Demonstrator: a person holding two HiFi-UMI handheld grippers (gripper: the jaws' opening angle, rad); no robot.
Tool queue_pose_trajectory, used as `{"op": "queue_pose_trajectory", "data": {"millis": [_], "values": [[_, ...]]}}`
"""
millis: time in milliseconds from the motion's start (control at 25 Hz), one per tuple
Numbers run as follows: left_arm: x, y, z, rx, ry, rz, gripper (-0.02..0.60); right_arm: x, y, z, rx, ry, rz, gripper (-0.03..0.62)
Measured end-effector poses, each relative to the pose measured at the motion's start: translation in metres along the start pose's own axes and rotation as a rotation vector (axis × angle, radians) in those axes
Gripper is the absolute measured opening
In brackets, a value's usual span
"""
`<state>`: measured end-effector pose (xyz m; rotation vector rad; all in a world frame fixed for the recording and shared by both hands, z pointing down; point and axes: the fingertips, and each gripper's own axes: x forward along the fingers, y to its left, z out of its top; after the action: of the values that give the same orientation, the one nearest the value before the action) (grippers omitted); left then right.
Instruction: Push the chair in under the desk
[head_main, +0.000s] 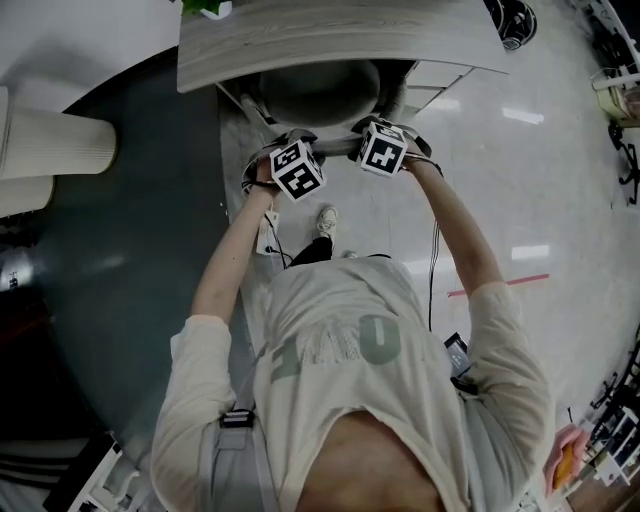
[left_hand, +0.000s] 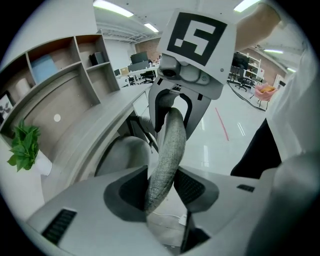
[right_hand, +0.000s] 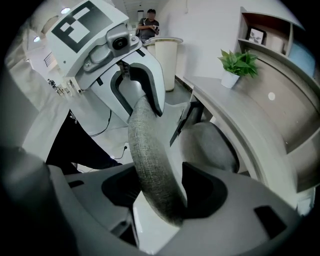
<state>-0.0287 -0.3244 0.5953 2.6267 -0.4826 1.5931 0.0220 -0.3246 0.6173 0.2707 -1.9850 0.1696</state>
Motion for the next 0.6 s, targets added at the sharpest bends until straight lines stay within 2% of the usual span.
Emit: {"op": "queue_pose_trajectory", "data": {"millis": [280,600], "values": [[-0.003,0.002,-0.002,-0.037,0.030,0.093,0.158,-0.005,0.006,-0.001,-0.035,0.023,-0.044,0.215],[-0.022,0.002,0.000,-0.087,0.014,0.151,0.158,-0.029,0.007,0.005,0.098,-0.102,-0.092,0.213]]}}
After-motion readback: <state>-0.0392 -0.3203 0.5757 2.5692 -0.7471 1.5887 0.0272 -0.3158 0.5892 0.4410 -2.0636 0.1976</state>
